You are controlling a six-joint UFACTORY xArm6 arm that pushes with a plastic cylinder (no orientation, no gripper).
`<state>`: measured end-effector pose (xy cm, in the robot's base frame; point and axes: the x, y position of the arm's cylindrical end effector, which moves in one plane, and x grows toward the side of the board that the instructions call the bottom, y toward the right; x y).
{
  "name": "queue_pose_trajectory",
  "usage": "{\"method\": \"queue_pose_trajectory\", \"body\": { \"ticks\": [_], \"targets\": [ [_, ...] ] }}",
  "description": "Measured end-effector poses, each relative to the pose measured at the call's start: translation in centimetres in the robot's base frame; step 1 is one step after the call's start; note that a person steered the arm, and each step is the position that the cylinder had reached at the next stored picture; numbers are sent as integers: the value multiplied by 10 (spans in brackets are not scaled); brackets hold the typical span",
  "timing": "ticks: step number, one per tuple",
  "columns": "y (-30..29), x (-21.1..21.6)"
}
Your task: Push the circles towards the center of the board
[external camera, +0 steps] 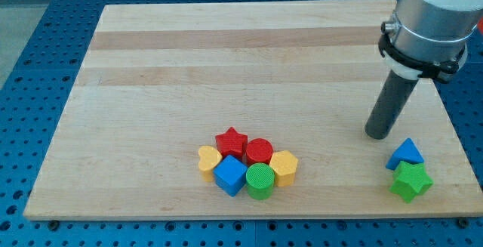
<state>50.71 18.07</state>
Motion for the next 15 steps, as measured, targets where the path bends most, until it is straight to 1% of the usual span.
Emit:
{"method": "queue_pose_trajectory", "body": {
  "ticks": [2, 3, 4, 5, 6, 7, 8, 9, 10, 15],
  "targets": [
    [-1, -7],
    [-68, -71],
    [-155, -133],
    [-266, -149],
    [-380, -134],
    [-440, -22],
    [-443, -13],
    [-444, 84],
    [-442, 109],
    [-435, 111]
  ]
}}
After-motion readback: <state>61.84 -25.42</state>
